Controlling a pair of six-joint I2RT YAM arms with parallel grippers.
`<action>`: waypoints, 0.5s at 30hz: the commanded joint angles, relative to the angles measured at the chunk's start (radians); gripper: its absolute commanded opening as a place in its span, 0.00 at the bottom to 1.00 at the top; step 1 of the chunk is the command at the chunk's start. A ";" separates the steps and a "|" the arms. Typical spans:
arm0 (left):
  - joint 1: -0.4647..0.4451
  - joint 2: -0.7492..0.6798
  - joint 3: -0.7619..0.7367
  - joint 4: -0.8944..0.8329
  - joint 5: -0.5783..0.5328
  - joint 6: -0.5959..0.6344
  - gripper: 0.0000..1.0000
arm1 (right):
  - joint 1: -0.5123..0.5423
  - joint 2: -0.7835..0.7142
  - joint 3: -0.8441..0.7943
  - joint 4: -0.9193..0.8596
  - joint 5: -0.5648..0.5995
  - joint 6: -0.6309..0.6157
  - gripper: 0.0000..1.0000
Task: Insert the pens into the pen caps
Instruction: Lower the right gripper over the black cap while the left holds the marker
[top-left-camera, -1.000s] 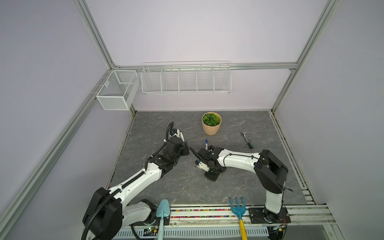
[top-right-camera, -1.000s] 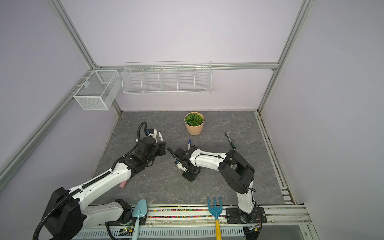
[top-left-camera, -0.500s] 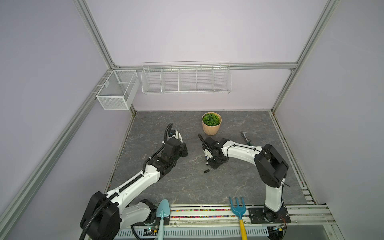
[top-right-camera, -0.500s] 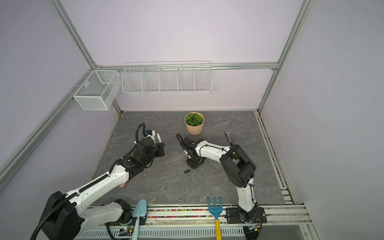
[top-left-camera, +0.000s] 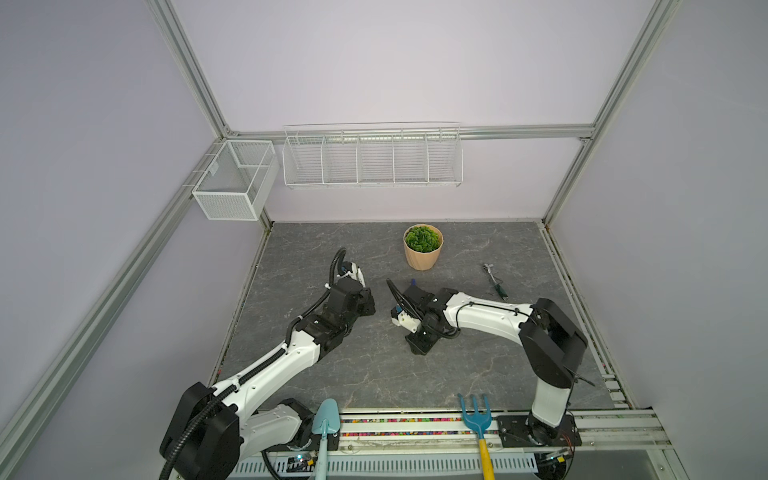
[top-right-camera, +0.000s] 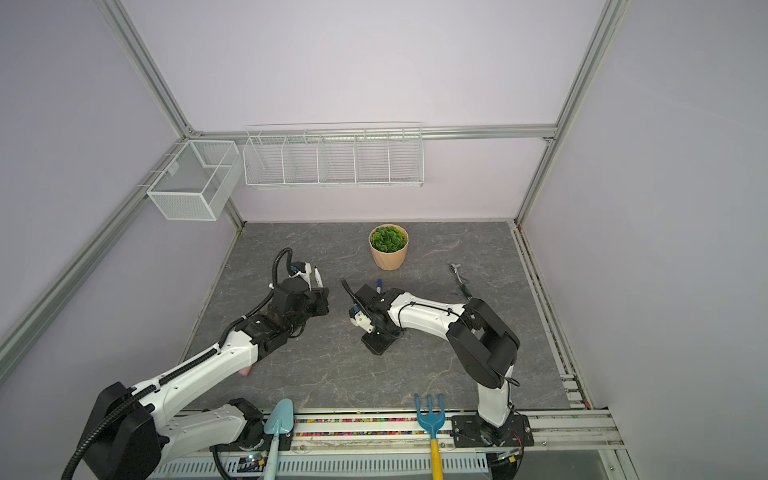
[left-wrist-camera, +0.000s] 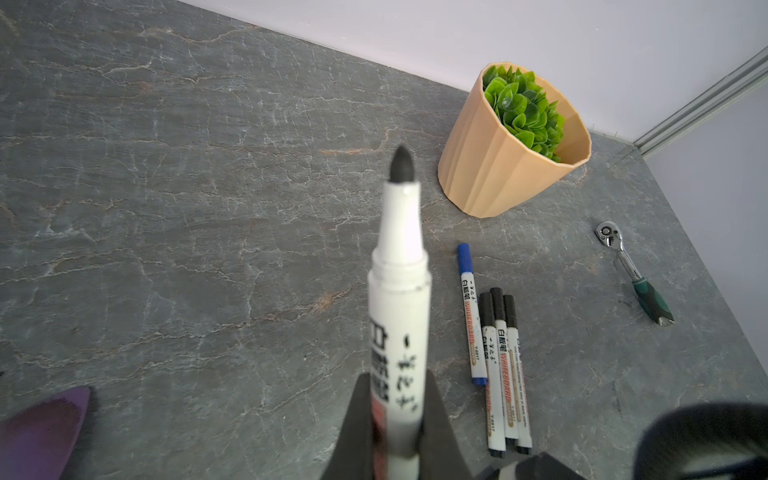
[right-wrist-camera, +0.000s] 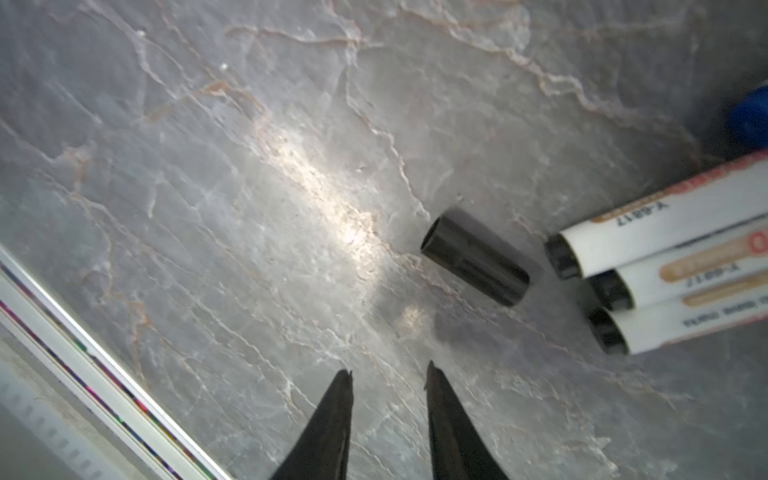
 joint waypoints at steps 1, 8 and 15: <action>0.006 -0.040 -0.016 -0.015 -0.013 0.010 0.00 | -0.015 0.079 0.045 -0.029 0.023 0.003 0.35; 0.006 -0.086 -0.033 -0.044 -0.035 0.023 0.00 | -0.032 0.158 0.132 -0.042 0.042 0.021 0.38; 0.006 -0.122 -0.048 -0.048 -0.036 0.035 0.00 | -0.057 0.204 0.225 -0.052 0.035 0.043 0.46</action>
